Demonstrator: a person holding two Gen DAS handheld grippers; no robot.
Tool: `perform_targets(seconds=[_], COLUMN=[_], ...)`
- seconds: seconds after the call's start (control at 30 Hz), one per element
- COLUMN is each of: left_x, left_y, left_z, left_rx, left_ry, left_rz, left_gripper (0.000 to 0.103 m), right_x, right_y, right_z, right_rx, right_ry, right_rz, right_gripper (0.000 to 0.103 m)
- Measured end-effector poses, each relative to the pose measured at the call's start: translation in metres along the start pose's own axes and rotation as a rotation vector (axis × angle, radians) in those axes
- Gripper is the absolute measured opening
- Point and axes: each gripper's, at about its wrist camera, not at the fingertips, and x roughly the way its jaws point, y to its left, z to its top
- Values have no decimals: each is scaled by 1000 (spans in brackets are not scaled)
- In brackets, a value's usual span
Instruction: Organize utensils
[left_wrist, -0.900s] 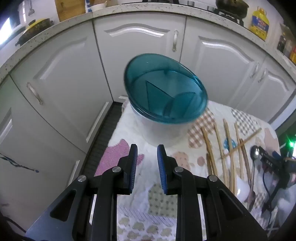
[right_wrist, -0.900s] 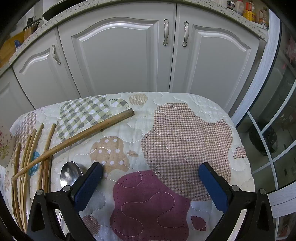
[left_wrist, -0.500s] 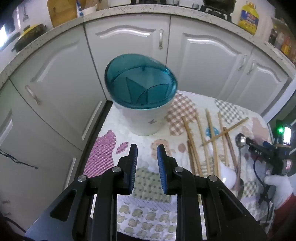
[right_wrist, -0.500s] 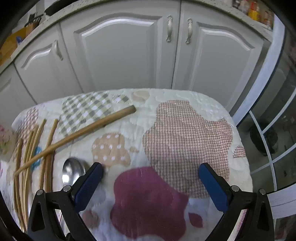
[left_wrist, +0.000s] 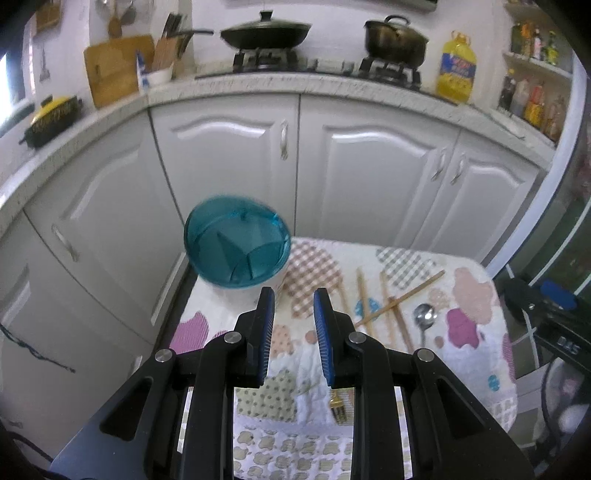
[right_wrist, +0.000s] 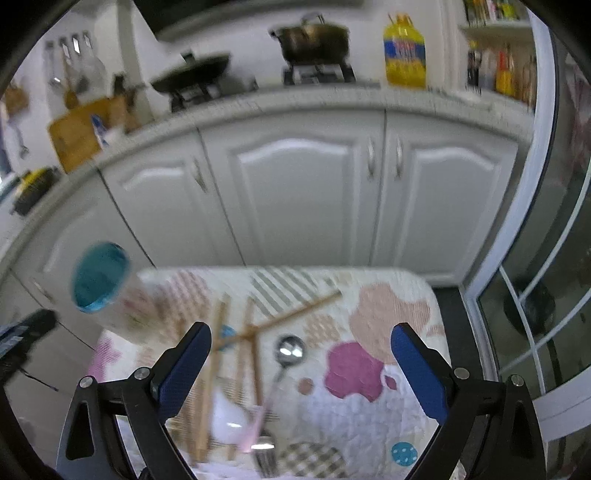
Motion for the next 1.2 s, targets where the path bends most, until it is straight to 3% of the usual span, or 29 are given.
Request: perform_targets(seconds=[0.2, 0.43, 1.2], left_x=[-30, -48, -51], left_y=[-10, -13, -10], left_z=[11, 19, 22], left_rx=[16, 2, -8], left_ry=[-71, -112, -96], left_rz=[-10, 1, -12], left_gripper=[21, 21, 21], right_x=[-52, -82, -83], right_y=[22, 42, 52], right_z=[23, 34, 30], right_rx=[-4, -57, -84], right_ry=[-103, -183, -146], right_rz=[63, 46, 30], right_gripper=[97, 97, 97])
